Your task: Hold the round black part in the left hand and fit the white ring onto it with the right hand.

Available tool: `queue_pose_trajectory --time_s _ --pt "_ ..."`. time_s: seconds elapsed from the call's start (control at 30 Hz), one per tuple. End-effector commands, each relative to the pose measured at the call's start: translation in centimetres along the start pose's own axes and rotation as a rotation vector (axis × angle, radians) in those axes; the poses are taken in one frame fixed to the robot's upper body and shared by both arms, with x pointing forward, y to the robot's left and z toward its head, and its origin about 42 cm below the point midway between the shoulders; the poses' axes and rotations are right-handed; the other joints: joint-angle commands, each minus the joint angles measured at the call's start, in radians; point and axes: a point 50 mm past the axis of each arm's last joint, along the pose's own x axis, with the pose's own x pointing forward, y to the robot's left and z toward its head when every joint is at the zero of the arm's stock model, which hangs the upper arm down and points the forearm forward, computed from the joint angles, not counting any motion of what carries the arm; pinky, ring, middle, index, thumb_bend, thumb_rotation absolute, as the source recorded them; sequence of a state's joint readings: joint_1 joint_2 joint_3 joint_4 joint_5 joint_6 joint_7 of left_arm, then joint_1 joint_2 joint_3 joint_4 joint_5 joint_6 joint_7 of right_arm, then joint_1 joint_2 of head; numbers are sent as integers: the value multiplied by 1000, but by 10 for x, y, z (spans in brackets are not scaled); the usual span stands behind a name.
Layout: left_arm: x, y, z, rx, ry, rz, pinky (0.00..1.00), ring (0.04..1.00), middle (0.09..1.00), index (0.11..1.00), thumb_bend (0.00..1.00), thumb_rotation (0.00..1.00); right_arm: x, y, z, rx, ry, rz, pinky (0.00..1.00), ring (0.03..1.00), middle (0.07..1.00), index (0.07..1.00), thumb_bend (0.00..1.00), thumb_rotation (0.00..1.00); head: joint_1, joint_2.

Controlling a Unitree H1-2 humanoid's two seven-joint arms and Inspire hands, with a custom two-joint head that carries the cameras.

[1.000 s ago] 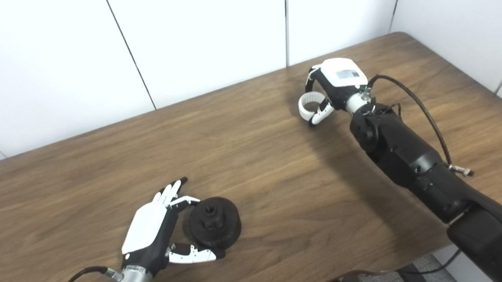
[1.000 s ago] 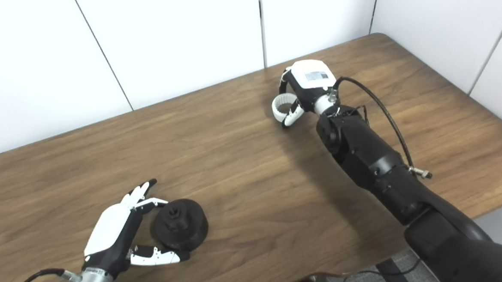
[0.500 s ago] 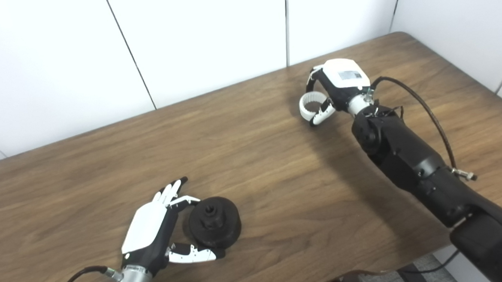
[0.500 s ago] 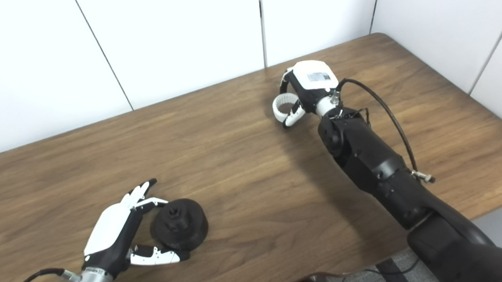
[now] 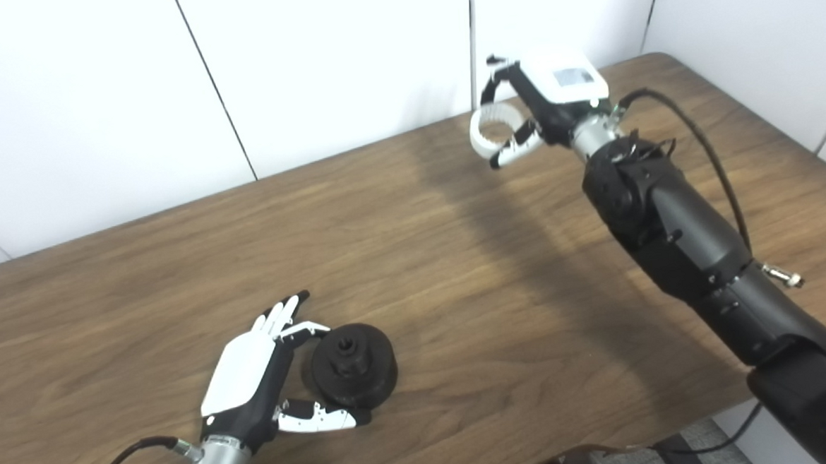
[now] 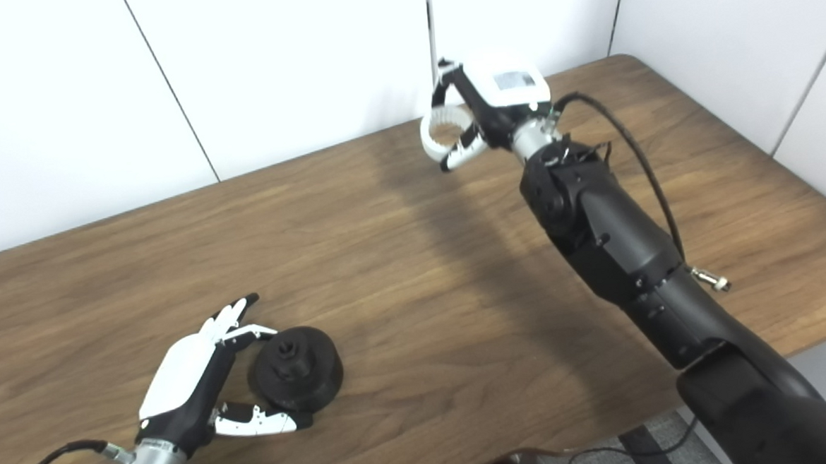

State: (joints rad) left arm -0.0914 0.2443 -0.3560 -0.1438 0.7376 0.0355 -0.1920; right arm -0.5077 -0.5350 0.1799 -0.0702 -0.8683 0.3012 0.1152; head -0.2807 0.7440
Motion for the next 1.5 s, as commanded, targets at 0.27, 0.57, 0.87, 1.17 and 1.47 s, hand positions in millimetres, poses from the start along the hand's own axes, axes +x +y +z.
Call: queue_pose_trajectory --time_s 0.27,0.57,0.87,1.17,1.47 --pt "9 12 4 42 -8 43 1000 1000 1000 618 959 375 0 -45 17 8 -86 -114 885 838 853 493 521 157 24 8" --pt "18 15 6 39 -6 56 1000 1000 1000 624 958 368 -50 -32 31 138 -114 -138 881 825 847 492 522 153 51 11" --pt "21 17 9 49 -1 65 1000 1000 1000 625 965 382 -112 -17 48 228 -130 -114 866 825 843 493 521 153 75 29" --pt "25 18 13 52 -7 74 1000 1000 1000 620 964 365 -157 -12 62 277 -177 -53 853 820 833 492 522 154 130 47" --pt "34 12 26 46 -3 72 1000 1000 1000 618 970 350 -166 -11 68 321 -217 -6 872 828 834 492 522 149 294 64"
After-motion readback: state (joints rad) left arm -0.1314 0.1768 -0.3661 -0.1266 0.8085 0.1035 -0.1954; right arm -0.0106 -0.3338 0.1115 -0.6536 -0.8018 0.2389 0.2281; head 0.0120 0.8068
